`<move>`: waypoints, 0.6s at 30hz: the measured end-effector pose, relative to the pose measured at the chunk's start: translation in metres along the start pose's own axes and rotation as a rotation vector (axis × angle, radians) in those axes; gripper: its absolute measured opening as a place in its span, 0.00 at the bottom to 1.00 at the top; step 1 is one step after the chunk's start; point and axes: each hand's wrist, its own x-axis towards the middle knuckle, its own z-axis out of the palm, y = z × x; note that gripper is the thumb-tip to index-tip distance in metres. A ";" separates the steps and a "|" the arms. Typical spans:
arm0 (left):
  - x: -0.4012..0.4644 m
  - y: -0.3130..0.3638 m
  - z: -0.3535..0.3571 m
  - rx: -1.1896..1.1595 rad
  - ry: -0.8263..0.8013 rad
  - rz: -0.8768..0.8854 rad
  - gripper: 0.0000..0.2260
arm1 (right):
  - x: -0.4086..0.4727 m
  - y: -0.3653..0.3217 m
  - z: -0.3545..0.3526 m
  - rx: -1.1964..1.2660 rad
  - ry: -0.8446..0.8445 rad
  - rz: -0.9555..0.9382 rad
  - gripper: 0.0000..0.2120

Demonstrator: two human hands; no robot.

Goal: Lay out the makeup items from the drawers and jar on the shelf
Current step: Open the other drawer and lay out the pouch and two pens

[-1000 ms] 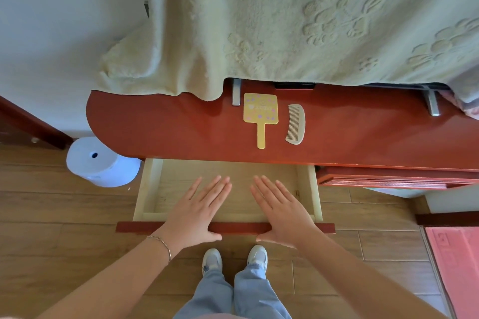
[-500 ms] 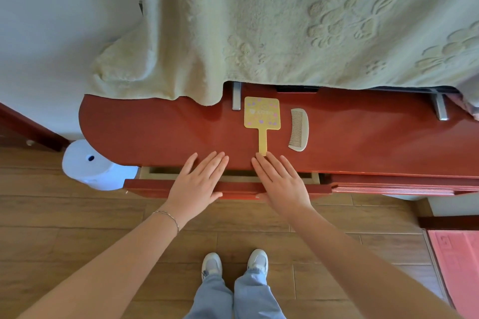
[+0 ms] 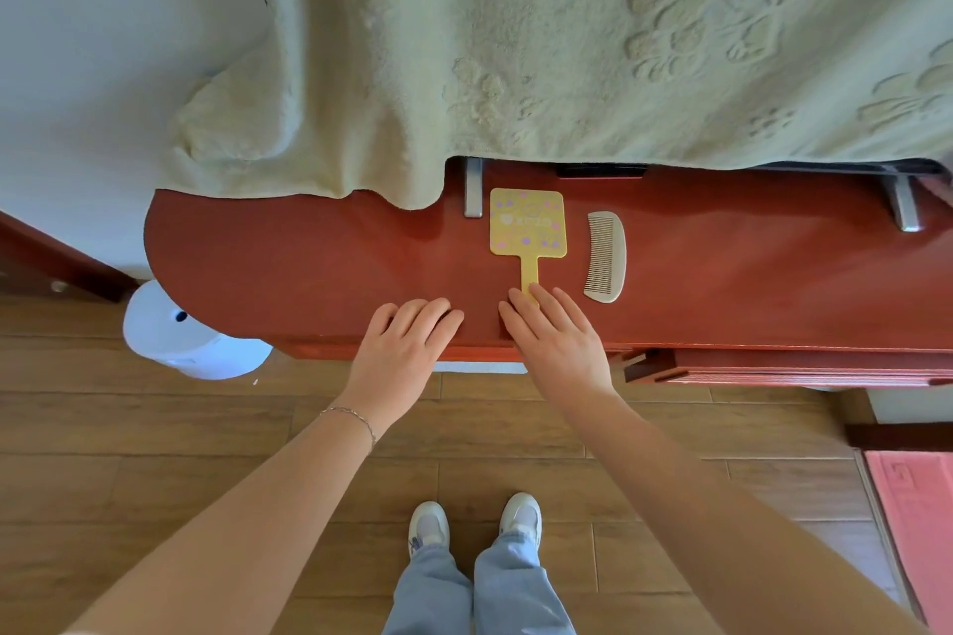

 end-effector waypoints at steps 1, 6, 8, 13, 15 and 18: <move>0.001 0.001 -0.001 0.002 -0.006 0.007 0.20 | 0.001 -0.001 -0.001 0.005 -0.011 0.008 0.24; 0.007 0.013 -0.017 -0.032 -0.081 0.035 0.20 | -0.001 -0.005 -0.021 0.068 -0.048 0.077 0.23; 0.012 0.027 -0.027 -0.076 -0.086 0.066 0.19 | -0.015 -0.006 -0.035 0.140 -0.040 0.152 0.23; 0.029 0.081 -0.044 -0.235 -0.118 0.149 0.19 | -0.083 0.012 -0.068 0.205 -0.091 0.437 0.23; 0.040 0.103 -0.048 -0.273 -0.132 0.214 0.18 | -0.115 0.025 -0.078 0.184 -0.127 0.558 0.24; 0.059 0.137 -0.052 -0.317 -0.150 0.302 0.18 | -0.159 0.046 -0.095 0.164 -0.186 0.742 0.28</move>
